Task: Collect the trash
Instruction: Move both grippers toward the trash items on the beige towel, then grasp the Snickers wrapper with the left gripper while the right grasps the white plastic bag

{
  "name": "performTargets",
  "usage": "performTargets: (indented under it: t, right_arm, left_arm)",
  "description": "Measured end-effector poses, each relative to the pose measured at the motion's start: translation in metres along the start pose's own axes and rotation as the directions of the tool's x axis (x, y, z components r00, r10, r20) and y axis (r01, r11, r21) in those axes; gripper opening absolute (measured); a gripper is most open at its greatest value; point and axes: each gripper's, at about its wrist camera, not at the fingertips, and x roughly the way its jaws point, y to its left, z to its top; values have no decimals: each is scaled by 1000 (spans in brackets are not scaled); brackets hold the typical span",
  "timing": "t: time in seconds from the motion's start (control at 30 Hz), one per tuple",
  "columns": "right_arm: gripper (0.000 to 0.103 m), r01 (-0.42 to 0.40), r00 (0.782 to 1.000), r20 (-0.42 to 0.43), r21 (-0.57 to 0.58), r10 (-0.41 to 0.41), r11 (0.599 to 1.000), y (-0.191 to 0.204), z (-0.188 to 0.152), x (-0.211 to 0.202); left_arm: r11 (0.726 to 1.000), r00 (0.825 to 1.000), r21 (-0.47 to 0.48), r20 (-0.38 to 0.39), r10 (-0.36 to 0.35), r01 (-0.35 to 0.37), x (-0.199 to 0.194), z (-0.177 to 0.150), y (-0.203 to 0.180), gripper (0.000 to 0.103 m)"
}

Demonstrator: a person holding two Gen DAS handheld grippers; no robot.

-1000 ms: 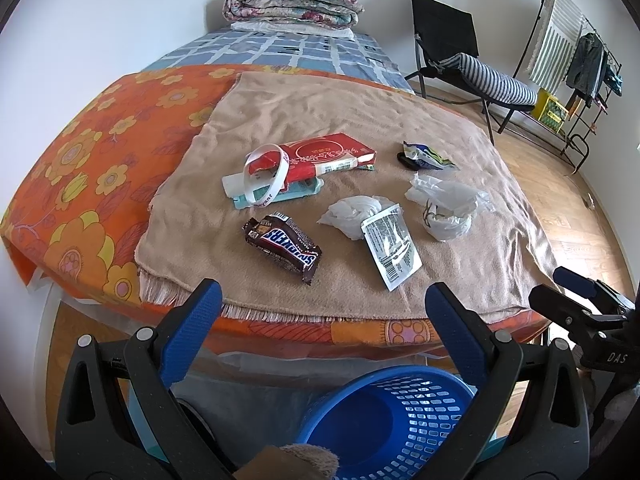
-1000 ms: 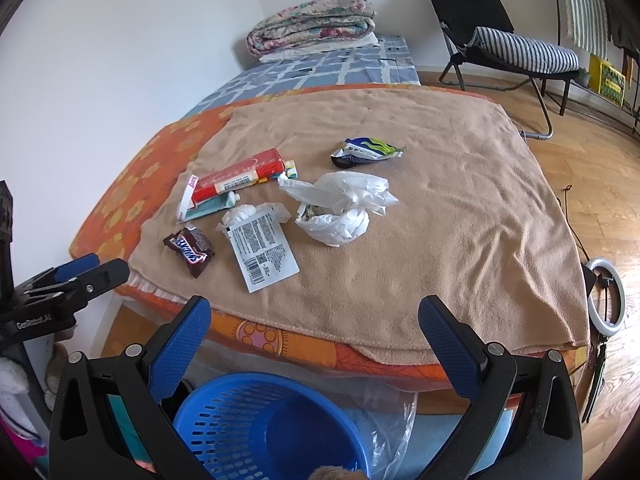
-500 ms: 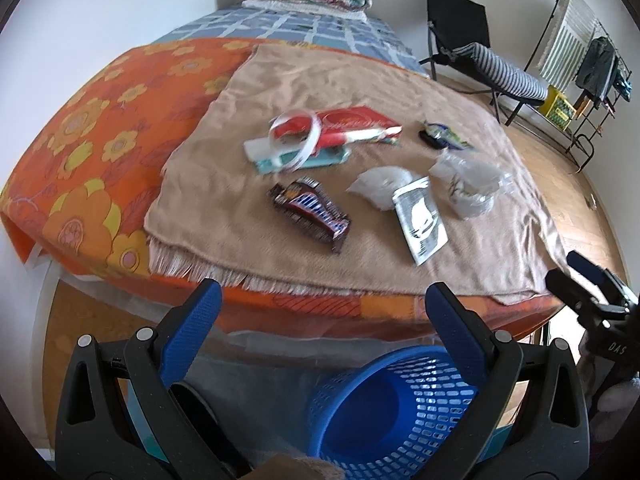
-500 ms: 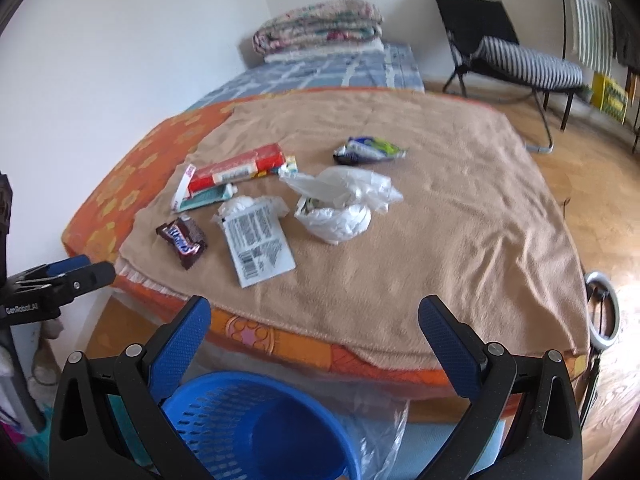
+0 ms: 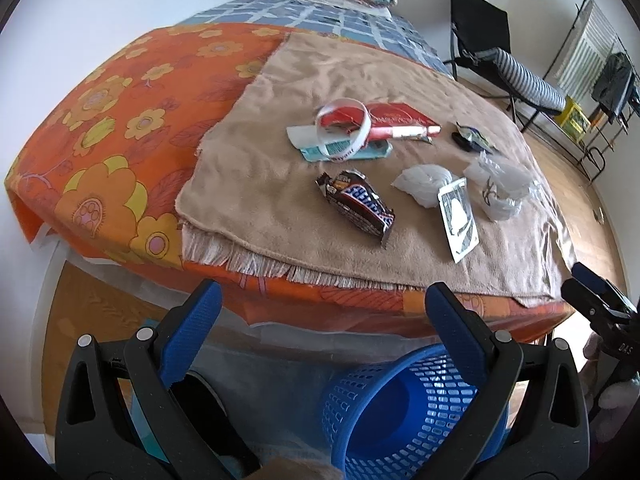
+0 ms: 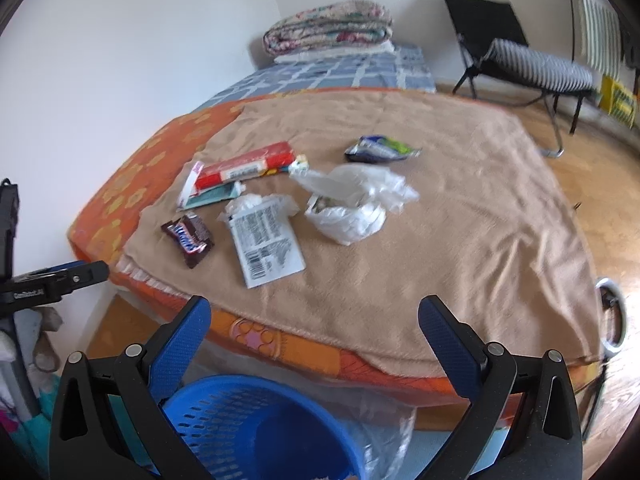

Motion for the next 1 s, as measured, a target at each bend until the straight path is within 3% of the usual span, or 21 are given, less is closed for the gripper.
performTargets:
  t: [0.33,0.57,0.9,1.0]
  right_arm:
    - [102,-3,1000,-17,38,4,999,-7,14,6]
    - [102,5,999,-48,86,-1,996,-21,35,15]
    - [102,54,998,-28,98,-52,994,-35,73,44]
    - [102,35,999,-45,133,-30,990,-40,75,53]
  left_arm:
    - [998,999,56,-11,-33,33,4,36,-15,99]
    - [990,1000,138,22,7,-10,14,68,-26,99]
    - [996,999,89,-38,29,-26,58,92,-22,65]
    - [994,998,103,-47,44,-39,73,100,-26,64]
